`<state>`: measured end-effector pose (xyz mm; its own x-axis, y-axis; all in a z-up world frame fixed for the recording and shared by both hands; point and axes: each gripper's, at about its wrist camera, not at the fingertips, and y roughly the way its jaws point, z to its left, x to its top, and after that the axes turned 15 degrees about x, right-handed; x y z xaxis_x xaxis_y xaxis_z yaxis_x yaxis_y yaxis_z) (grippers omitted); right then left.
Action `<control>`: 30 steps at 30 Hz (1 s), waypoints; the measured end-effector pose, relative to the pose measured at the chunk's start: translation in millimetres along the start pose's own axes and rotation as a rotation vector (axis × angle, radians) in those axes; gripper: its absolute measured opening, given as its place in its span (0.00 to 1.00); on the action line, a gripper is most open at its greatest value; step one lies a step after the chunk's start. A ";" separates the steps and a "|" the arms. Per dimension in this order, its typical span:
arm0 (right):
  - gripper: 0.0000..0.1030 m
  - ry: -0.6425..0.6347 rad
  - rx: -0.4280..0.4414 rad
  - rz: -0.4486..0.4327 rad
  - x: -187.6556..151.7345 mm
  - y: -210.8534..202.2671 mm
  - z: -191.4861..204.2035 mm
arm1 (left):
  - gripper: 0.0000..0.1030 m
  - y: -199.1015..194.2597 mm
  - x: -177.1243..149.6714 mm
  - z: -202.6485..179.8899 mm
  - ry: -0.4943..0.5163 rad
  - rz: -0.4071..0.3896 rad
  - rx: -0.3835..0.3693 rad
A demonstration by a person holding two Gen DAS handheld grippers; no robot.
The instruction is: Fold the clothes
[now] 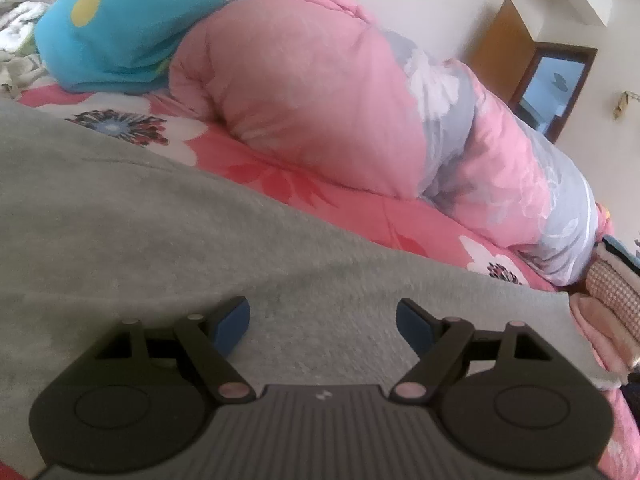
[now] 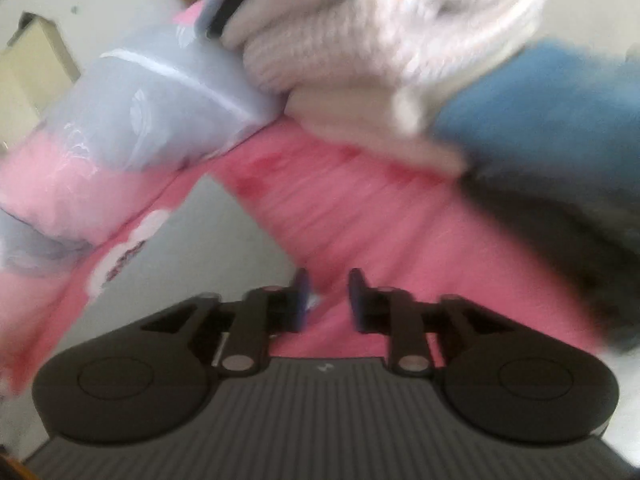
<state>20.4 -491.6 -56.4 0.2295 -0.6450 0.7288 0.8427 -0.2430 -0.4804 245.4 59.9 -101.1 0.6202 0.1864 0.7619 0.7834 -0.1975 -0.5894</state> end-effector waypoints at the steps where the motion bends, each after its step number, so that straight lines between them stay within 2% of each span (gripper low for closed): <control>1: 0.23 -0.036 0.023 0.007 -1.0 -3.5 16.1 | 0.80 -3.6 0.4 1.9 -0.008 -0.003 0.004; 4: 0.23 -0.108 0.168 0.032 -12.7 -1.5 71.1 | 0.82 -18.6 3.0 12.0 -0.030 -0.025 0.012; 7: 0.23 -0.258 0.311 0.115 -39.1 20.7 145.0 | 0.86 -31.9 5.8 25.0 -0.038 -0.044 0.032; 10: 0.23 -0.439 0.447 0.218 -84.2 47.4 217.6 | 0.86 -38.4 7.2 37.7 -0.025 -0.029 0.071; 13: 0.24 -0.567 0.543 0.314 -133.0 70.9 267.8 | 0.87 -41.0 6.9 48.2 -0.007 -0.011 0.116; 15: 0.27 -0.592 0.549 0.394 -160.1 84.9 279.7 | 0.87 -40.7 6.4 53.8 -0.006 0.003 0.138; 17: 0.27 -0.627 0.547 0.347 -177.5 78.0 270.0 | 0.87 -39.9 6.7 58.1 -0.016 0.015 0.148; 22: 0.28 -0.596 0.513 0.364 -166.7 46.8 247.0 | 0.91 -37.1 5.8 59.8 -0.038 0.015 0.152; 26: 0.28 -0.614 0.485 0.345 -167.1 22.8 250.9 | 0.91 -34.8 6.2 56.9 -0.029 0.022 0.163; 30: 0.28 -0.671 0.584 0.299 -171.7 15.7 294.1 | 0.91 -34.5 11.7 62.5 -0.065 0.038 0.157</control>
<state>137.5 -171.6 -45.6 0.5554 -0.0252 0.8312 0.7729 0.3845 -0.5047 228.1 129.0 -88.6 0.6469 0.2446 0.7223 0.7528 -0.0534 -0.6561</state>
